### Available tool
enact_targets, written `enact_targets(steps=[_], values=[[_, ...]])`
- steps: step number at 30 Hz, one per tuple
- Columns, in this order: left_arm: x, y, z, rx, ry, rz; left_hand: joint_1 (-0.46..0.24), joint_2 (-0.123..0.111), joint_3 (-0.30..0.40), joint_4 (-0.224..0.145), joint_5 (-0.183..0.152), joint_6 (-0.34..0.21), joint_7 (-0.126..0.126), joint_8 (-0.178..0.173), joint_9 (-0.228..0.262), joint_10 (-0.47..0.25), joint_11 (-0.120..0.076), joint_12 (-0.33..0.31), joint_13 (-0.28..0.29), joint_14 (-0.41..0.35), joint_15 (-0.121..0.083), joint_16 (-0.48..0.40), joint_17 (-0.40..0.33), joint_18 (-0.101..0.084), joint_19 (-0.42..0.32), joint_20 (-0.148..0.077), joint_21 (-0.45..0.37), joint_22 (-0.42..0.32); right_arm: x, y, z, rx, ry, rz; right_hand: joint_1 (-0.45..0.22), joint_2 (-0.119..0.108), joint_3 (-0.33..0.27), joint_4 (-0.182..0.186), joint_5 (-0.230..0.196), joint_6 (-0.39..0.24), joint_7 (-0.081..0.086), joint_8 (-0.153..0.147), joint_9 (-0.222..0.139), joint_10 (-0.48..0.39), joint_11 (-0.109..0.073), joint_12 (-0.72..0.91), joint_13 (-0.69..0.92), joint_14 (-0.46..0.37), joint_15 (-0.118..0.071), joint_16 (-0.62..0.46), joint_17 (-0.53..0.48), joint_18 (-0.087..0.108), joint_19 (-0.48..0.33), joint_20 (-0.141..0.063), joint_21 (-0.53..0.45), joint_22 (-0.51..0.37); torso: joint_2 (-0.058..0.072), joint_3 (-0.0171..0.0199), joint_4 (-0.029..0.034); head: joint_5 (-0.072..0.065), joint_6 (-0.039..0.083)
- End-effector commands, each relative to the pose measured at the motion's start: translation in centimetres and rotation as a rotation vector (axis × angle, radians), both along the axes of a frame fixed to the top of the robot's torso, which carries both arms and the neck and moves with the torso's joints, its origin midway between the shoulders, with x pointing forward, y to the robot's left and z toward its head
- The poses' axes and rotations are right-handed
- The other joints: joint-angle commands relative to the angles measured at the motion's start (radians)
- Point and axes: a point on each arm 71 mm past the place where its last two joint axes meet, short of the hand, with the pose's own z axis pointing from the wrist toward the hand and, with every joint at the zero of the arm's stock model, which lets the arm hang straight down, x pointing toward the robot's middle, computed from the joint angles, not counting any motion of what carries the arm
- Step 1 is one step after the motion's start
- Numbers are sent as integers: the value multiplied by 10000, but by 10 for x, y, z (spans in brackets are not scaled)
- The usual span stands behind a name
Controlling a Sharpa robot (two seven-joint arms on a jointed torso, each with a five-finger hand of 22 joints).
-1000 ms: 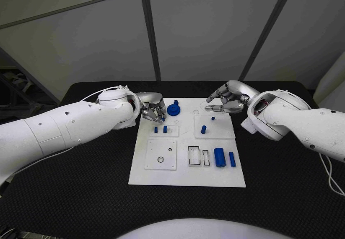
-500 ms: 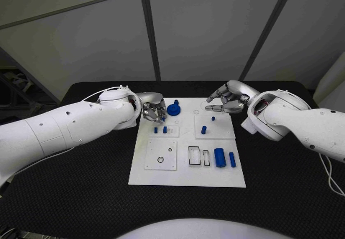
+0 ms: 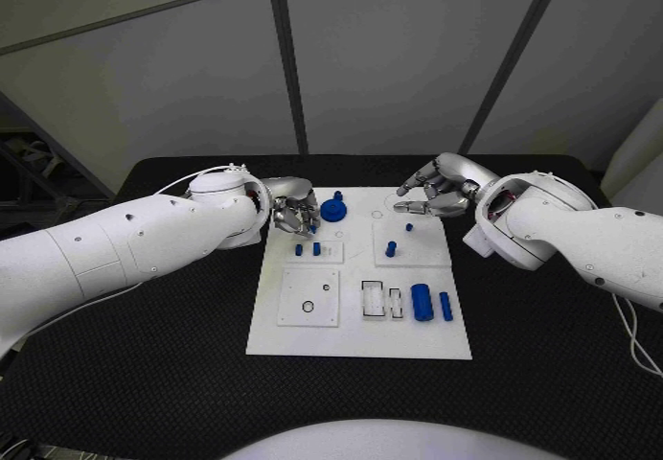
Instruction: Assemble the parts on the task board
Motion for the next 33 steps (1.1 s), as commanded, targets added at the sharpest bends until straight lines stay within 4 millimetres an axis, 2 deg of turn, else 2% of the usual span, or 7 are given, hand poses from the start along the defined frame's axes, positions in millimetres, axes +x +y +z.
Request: enact_targets(steps=[1, 9, 14, 23, 30, 33], values=[[-1, -1, -3, 137, 255, -51, -86, -42, 104, -32, -65, -305, -25, -43, -140, -49, 9, -56, -8, -51, 38, -46, -47, 126, -65, 11, -47, -2, 0, 1, 2, 7, -76, 70, 13, 69, 12, 47, 64, 57, 0, -18, 9, -26, -62, 2, 279, 487, -54, -49, 137, 69, 1, -13, -59, -26, 1, -2, 6, 2, 1], [-1, 1, -2, 101, 160, 33, -208, -204, 246, -96, -84, -981, -80, -38, -477, -87, -42, -103, -10, -92, -5, -104, -242, 135, -73, -19, -66, 16, 0, -1, 2, 11, -134, -21, 10, 49, 3, 50, 62, 42, 3, -27, 9, -111, -60, -132, 164, 458, -53, -132, 21, 101, -74, -13, -175, -179, 0, -3, 1, -7, 6], [0, 3, -2, 118, 135, 128, -268, -281, 305, -122, -90, -1283, -83, -34, -629, -152, -20, -138, -16, -130, 3, -157, -370, 133, -78, -14, -91, 12, 0, -2, 2, -1, -133, -58, 34, 26, 10, 84, 65, -3, 7, -40, 21, -617, -57, -960, -545, 411, -53, -268, -125, 134, -158, -12, -330, -349, 2, -3, 1, -1, 10], [0, 7, -1, 78, 18, 244, -312, -338, 329, -139, -98, -1467, -117, -32, -726, -184, -10, -147, -15, -142, 12, -174, -430, 137, -90, -7, -122, 0, 2, -5, 1, -92, -74, -158, 191, -40, 118, 220, 60, -71, 5, -35, 94, -2737, -69, -5493, -4525, 255, -73, -904, -762, 285, -510, -24, -1087, -1166, 0, -11, 3, -8, 24], [0, 14, -1, 70, -75, 405, -412, -405, 305, -115, -123, -1605, -159, -20, -806, -241, 9, -162, -18, -157, 27, -195, -497, 139, -101, 5, -156, -15, 4, -8, -1, -423, -69, -184, 406, -89, 272, 214, -32, -17, 39, -19, 159, -2905, -17, -7288, -6141, 210, -36, -1387, -1222, 353, -598, -10, -1487, -1545, -1, -10, 1, -10, 51], [1, 20, 0, 81, -105, 542, -423, -411, 317, -116, -118, -1553, -136, 23, -816, -290, 20, -175, -21, -183, 35, -238, -591, 146, -118, 11, -191, -36, 6, -9, -2, -809, -175, -145, 819, -74, 494, 66, -149, 138, 65, 11, 205, -3001, 11, -8172, -6897, 241, -27, -1409, -1213, 354, -562, -5, -1519, -1550, -19, -9, 14, -4, 74]])
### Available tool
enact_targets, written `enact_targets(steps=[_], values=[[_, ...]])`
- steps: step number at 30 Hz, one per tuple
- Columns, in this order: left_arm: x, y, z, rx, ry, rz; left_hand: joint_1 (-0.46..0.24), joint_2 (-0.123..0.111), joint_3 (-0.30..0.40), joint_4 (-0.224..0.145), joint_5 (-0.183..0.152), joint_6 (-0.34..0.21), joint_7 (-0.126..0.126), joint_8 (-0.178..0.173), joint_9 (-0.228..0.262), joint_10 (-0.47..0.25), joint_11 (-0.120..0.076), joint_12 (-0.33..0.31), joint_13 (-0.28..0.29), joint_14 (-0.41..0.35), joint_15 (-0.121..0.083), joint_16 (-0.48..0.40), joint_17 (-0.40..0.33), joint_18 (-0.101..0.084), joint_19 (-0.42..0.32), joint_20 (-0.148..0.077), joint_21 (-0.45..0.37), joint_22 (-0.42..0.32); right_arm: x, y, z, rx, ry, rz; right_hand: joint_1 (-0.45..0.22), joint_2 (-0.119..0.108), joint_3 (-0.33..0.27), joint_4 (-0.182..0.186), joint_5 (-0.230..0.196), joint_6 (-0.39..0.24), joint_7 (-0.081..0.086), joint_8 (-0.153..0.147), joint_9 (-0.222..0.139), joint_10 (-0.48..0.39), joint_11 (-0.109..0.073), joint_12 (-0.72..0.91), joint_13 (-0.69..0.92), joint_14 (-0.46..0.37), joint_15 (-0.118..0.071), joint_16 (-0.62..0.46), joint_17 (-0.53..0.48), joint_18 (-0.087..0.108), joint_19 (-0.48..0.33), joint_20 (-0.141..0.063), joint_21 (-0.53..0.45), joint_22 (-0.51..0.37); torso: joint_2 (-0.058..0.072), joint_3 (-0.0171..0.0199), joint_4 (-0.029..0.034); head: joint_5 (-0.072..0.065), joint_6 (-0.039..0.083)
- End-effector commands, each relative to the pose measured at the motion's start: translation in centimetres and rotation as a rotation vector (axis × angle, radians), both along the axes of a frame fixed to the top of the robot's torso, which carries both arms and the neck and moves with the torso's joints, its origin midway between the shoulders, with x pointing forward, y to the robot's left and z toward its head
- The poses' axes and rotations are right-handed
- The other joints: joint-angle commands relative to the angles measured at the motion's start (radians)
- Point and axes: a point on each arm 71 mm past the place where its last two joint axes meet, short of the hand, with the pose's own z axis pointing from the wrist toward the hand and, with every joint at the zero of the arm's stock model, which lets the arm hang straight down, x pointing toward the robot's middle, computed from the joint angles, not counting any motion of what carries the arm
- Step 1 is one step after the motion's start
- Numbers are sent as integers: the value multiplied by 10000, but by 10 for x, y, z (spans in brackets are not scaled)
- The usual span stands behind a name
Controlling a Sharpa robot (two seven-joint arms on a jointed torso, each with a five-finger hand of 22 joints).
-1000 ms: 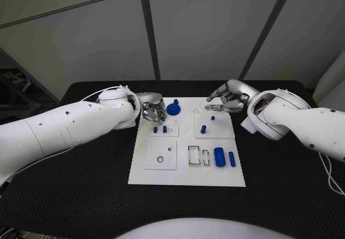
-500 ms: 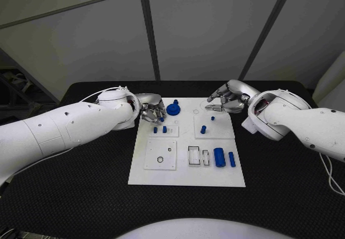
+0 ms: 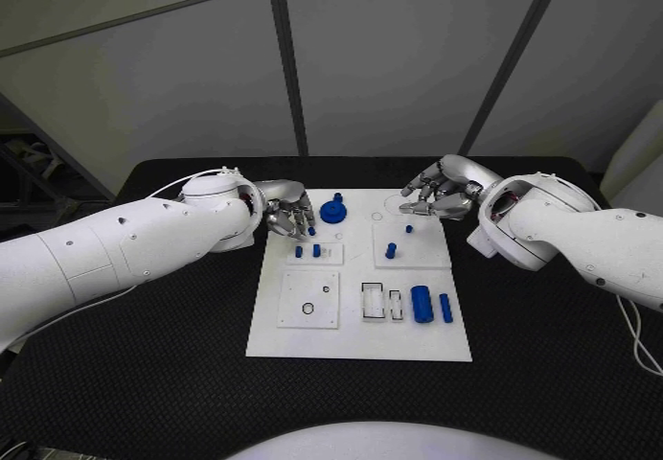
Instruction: Assemble the parts on the task board
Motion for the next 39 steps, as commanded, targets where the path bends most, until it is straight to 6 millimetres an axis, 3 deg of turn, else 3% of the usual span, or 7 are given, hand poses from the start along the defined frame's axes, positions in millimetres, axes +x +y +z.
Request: enact_targets(steps=[1, 8, 9, 13, 15, 26, 39], values=[[1, 6, 3, -75, -148, 243, -67, -54, 41, 23, -39, -2, 24, 22, -19, -94, 1, -47, -14, -75, 0, -88, -78, 145, -48, 11, -76, -28, 2, -1, 0, -658, -193, 150, 339, 3, 233, -94, -83, 145, 74, 0, 32, -22, 35, -788, -701, 252, 5, -37, 10, 191, 10, 23, -39, 7, -15, 5, 8, 6, 27], [5, 33, 15, -1177, -508, 1199, -24, 110, 243, -22, -219, 774, 225, 374, 48, -113, 83, 4, 4, -185, 59, -276, -453, 248, -380, 53, -589, -374, 5, -1, -1, -2556, -1299, 665, 1155, -70, 958, -624, -76, 732, 127, 55, 106, 101, 195, -2946, -2561, 296, 92, -59, -28, 108, 194, 140, 236, 380, -22, 2, 5, -136, 137], [5, 39, 17, -1574, -536, 1474, -49, 125, 224, -17, -703, 947, 235, 448, 75, -77, 90, 19, 7, -293, 68, -482, -817, 311, -587, 66, -906, -600, 5, 0, -1, -2852, -1457, 760, 1213, -95, 1054, -699, -74, 815, 112, 46, 101, 140, 236, -3246, -2823, 308, 98, -33, -6, 99, 215, 161, 286, 444, -26, 5, 3, -231, 156], [5, 62, 23, -3524, -267, 2633, -79, 101, 150, -57, -743, 1105, 273, 435, 57, -34, 120, 13, -3, -1447, 92, -2519, -3750, 432, -1197, 90, -1818, -1195, 5, 4, -5, -3779, -1876, 1068, 1271, -173, 1266, -896, -79, 940, 101, -17, 56, 291, 273, -3916, -3450, 335, 207, 52, 61, 95, 249, 195, 406, 601, -14, 10, -5, -481, 254], [4, 71, 26, -4727, 27, 3197, -100, 79, 100, -70, -736, 1149, 302, 410, 41, 11, 124, 22, 0, -1742, 103, -3079, -4173, 429, -1357, 102, -2089, -1358, 5, 6, -8, -4217, -2013, 1185, 1243, -226, 1337, -980, -83, 955, 107, -44, 19, 333, 309, -4204, -3731, 340, 236, 83, 79, 92, 248, 226, 441, 650, -18, 6, 4, -513, 279], [-10, 76, 36, -10182, 2017, 3790, 138, 334, 162, -322, -304, 1381, 334, 337, 7, 209, 163, 98, 37, -2380, 146, -4717, -5025, 403, -1944, 131, -2928, -1808, 4, 17, -26, -5429, -1943, 1679, 1231, -448, 1340, -1290, -91, 774, 296, -75, -134, -122, 547, -4708, -4335, 374, 408, 250, 224, 57, 294, 379, 593, 843, 15, -21, 7, -493, 294], [-23, 76, 46, -12685, 2820, 3371, 122, 447, 80, -480, -125, 1447, 349, 278, 2, 206, 165, 96, 39, -2364, 184, -5276, -5310, 409, -2090, 158, -3083, -1842, 3, 27, -35, -5632, -1667, 2092, 1138, -211, 1495, -1431, 273, 976, 234, -11, -236, -102, 494, -4677, -4769, 417, 387, 456, 398, 22, 390, 395, 829, 1132, 3, -26, 40, -565, 232]])
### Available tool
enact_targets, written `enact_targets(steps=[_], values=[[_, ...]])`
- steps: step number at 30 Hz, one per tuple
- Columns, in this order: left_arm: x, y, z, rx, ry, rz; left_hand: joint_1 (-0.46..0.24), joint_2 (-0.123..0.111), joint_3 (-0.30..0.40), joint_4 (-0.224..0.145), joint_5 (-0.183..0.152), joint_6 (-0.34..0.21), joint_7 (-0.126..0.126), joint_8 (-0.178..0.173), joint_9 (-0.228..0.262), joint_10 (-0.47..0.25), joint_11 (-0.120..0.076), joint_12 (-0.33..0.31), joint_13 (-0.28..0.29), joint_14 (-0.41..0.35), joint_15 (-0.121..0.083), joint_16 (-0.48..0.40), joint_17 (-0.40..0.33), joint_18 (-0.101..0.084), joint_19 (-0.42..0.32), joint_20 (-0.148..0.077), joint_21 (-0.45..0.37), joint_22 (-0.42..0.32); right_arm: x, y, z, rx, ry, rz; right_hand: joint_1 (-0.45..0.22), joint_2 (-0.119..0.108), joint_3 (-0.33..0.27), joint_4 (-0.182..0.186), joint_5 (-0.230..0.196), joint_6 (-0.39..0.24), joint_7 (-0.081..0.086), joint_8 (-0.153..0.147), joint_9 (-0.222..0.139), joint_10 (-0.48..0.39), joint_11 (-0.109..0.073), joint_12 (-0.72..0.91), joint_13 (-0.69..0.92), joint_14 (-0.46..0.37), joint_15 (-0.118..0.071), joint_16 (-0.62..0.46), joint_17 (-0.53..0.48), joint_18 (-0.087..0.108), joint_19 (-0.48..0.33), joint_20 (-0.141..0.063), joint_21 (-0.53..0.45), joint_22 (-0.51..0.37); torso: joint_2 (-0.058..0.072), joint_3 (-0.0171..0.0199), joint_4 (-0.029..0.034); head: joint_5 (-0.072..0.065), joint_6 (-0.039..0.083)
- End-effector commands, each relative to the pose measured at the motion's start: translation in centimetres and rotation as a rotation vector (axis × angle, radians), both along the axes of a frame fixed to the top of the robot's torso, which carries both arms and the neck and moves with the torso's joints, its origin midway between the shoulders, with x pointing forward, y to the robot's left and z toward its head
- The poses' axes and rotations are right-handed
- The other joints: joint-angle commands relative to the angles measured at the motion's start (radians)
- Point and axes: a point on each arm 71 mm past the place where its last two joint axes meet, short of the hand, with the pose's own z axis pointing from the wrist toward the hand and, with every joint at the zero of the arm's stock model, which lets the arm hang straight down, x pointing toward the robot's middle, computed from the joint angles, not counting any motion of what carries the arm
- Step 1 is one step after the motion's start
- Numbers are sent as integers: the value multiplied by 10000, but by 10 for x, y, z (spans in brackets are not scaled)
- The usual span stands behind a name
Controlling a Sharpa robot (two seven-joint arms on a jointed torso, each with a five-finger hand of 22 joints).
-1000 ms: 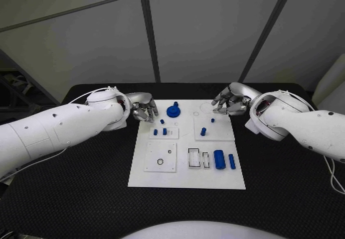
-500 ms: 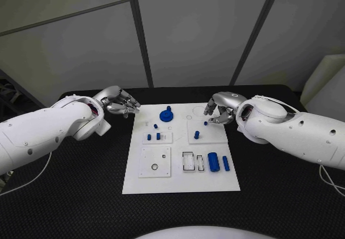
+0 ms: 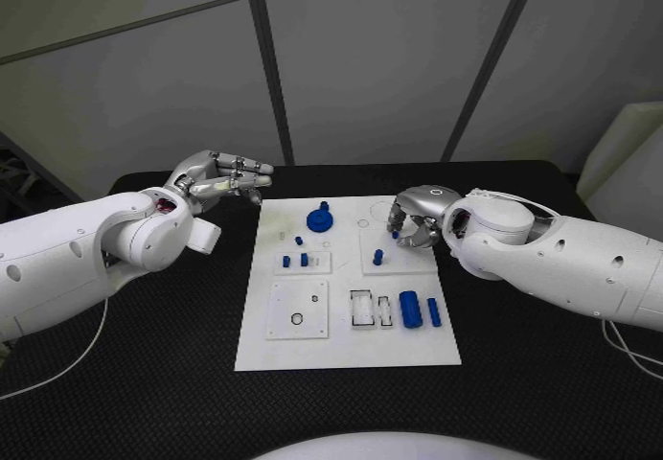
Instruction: Assemble the parts on the task board
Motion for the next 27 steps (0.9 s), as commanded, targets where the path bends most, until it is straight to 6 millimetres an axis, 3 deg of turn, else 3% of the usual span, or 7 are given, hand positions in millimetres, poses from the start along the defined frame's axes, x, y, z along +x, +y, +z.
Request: enact_targets(steps=[1, 8, 16, 27], values=[[-1, 1, 5, -1325, -86, -1, -15, 99, -14, -77, 55, 85, -7, -50, -17, 22, 65, 8, 10, -6, 6, -77, -22, -205, -89, 15, -62, -9, 0, 1, -2, -333, 76, 151, -63, 174, 100, -53, 83, 188, -19, 11, -23, 137, -33, 7, -89, 405, 37, 79, 42, 9, 63, 33, 146, 125, -7, 3, 13, -28, -14], [-2, 1, 5, -1424, -19, -37, 63, 154, 5, -198, 124, 60, 15, -96, -28, -5, 81, -5, 7, 21, 6, -215, -87, -202, -111, 10, -51, 28, 0, 2, -4, -409, 199, 106, -54, 580, 457, -213, 152, 756, -179, 167, 25, 867, -196, 102, -266, 404, -109, 86, -56, -123, 374, -71, 716, 806, 3, 16, -12, -10, -30], [-2, 0, 4, -1419, 173, -182, 119, 222, 34, -274, 165, 72, 24, -109, -28, -24, 90, -14, 6, 51, 3, -287, -120, -199, -114, 2, -15, 74, 1, 5, -5, -532, 223, 59, -74, 884, 612, -492, 174, 1111, -270, 224, 78, 1321, -327, 65, -396, 401, -215, 141, -62, -158, 427, -185, 881, 1009, 2, 23, -3, -25, -73], [-3, -1, 1, -1072, 441, -506, 219, 324, 159, -534, 297, 152, 32, -131, -19, -1, 102, 4, 15, -4, 15, -599, -256, -213, -307, -12, 85, 261, 0, 8, -8, -547, -24, -100, -140, 898, 635, -668, 201, 1101, -254, 149, 65, 1318, -313, -22, -501, 398, -212, 170, -59, -176, 446, -206, 953, 1101, -5, 22, -18, -43, -117]])
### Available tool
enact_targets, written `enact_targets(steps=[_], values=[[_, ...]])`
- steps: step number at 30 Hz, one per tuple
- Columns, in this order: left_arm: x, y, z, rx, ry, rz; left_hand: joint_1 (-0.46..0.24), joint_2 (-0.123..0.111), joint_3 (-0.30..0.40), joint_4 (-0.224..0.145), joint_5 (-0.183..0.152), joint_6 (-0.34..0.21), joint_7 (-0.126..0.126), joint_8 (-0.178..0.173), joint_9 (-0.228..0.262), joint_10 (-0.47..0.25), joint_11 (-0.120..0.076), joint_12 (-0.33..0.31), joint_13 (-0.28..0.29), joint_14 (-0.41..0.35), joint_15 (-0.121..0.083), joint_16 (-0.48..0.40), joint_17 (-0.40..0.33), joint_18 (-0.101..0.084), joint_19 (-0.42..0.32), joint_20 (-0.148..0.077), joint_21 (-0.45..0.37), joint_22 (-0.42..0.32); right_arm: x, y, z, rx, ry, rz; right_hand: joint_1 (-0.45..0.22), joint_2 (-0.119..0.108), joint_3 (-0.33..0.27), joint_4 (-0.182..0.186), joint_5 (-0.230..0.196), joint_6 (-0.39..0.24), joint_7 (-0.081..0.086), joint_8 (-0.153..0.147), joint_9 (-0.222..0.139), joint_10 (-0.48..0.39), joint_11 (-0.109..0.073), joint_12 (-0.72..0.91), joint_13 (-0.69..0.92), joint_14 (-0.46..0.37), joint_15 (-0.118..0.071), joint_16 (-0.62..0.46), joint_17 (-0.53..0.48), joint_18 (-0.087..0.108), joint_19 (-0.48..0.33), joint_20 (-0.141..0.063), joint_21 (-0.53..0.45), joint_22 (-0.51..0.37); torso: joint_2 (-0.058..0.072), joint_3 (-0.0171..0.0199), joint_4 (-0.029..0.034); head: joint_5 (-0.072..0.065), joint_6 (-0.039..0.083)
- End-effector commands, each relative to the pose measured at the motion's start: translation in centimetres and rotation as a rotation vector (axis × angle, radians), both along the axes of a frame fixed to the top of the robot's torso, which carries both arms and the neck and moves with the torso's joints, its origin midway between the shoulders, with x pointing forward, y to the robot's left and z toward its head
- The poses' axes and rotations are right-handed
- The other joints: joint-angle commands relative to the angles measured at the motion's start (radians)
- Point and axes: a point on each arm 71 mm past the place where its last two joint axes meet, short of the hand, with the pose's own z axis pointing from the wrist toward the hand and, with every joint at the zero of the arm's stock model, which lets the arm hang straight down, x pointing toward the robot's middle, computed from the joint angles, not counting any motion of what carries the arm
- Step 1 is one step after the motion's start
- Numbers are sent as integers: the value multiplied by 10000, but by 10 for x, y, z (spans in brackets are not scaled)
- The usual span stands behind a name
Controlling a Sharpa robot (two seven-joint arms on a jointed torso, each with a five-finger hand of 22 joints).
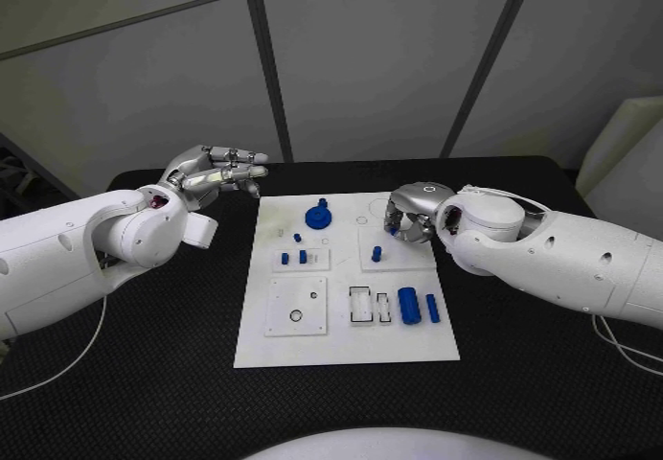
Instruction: Assemble the parts on the task board
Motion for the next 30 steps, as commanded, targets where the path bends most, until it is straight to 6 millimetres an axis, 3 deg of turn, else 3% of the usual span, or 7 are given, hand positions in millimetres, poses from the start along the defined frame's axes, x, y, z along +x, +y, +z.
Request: enact_targets(steps=[1, 10, 23, 30], values=[[-1, -3, -1, 130, 148, -459, -23, 91, 1, -79, 68, 60, 16, -72, -3, 37, 63, 3, 10, -8, 15, -87, -39, 315, -88, 8, 40, 44, -2, 0, -6, -193, 6, -116, -41, 58, 9, -71, 72, 21, 18, -55, -3, 8, 28, -36, -25, 380, -44, 51, 8, -178, 54, -28, 62, 33, -8, -1, -12, -7, -14], [-2, -3, -1, 343, 152, -578, -39, 109, 69, -194, 221, 69, 24, -100, -6, 32, 71, 3, 10, 35, 16, -216, -95, 319, -158, 11, 98, 138, -8, -1, 2, 343, -583, -53, -129, 88, 14, -130, 98, 100, 10, -52, 10, 91, 18, -17, -65, 383, -65, 80, 24, -198, 101, -37, 150, 143, -26, 7, -7, -55, 0], [-5, -2, -1, 186, -14, -749, -163, 33, 59, -265, 309, 62, 42, -130, -12, 14, 87, -4, 7, 76, 33, -313, -132, 315, -207, 28, 127, 200, -31, 2, 21, 1319, -1261, 427, -238, 57, -22, -147, 78, 118, -4, -71, 11, 100, 13, -30, -102, 390, -72, 118, 58, -218, 144, -43, 226, 238, -32, -19, 2, -96, 129], [-5, -7, -1, -29, -59, -1005, -310, 4, 19, -248, 331, 46, 49, -153, -18, -5, 97, -13, 4, 102, 51, -359, -144, 312, -234, 51, 110, 208, -46, 12, 30, 1877, -1273, 811, -237, 64, -13, -162, 92, 122, -9, -75, 11, 101, 8, -32, -110, 397, -75, 144, 91, -230, 170, -45, 267, 290, -24, -19, 11, 2, 144]])
